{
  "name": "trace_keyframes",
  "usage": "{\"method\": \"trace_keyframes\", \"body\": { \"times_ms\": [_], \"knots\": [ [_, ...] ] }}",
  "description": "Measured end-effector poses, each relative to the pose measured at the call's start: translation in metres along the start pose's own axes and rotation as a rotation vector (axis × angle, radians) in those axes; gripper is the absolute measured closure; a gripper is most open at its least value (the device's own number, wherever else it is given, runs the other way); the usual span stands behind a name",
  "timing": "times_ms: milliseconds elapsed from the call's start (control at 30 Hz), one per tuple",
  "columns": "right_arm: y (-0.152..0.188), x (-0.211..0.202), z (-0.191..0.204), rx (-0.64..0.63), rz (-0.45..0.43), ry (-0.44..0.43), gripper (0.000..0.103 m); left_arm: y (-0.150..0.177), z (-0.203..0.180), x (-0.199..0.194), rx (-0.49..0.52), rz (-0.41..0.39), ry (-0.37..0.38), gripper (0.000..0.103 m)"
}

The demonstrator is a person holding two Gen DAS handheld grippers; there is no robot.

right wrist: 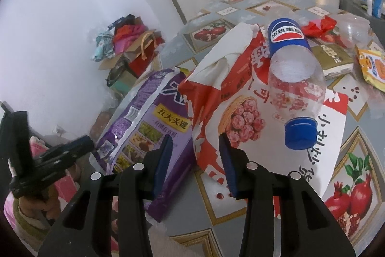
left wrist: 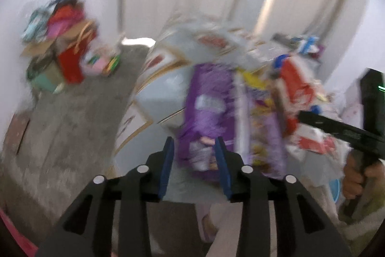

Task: Collect trash
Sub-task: 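Grasp the purple snack bag with the left gripper while the right grasps the red-white snack bag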

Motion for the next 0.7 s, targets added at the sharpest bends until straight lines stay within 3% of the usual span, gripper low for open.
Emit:
{"method": "trace_keyframes", "body": {
  "times_ms": [100, 200, 500, 700],
  "knots": [
    [-0.001, 0.000, 0.002, -0.004, -0.004, 0.001, 0.064, 0.003, -0.028, -0.001, 0.076, -0.002, 0.088, 0.046],
    [0.000, -0.001, 0.003, -0.005, -0.007, 0.002, 0.064, 0.015, -0.054, 0.013, 0.167, 0.043, 0.117, 0.035],
    [0.001, 0.007, 0.005, -0.008, 0.008, 0.005, 0.063, 0.042, -0.064, 0.061, 0.232, 0.146, 0.028, 0.029],
    [0.003, 0.012, 0.003, 0.002, 0.017, 0.010, 0.063, 0.044, -0.062, 0.068, 0.273, 0.123, 0.022, 0.029]
  ]
}}
Point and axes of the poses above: each gripper's, at about its wrist camera, not at the fingertips, and x roughly the way its jaws point, z to its left, y to its underside, the point moved 4 cm from there along x, roughly the way its jaws point, and after that the axes turned 14 degrees about -z, right-handed, at the moved point
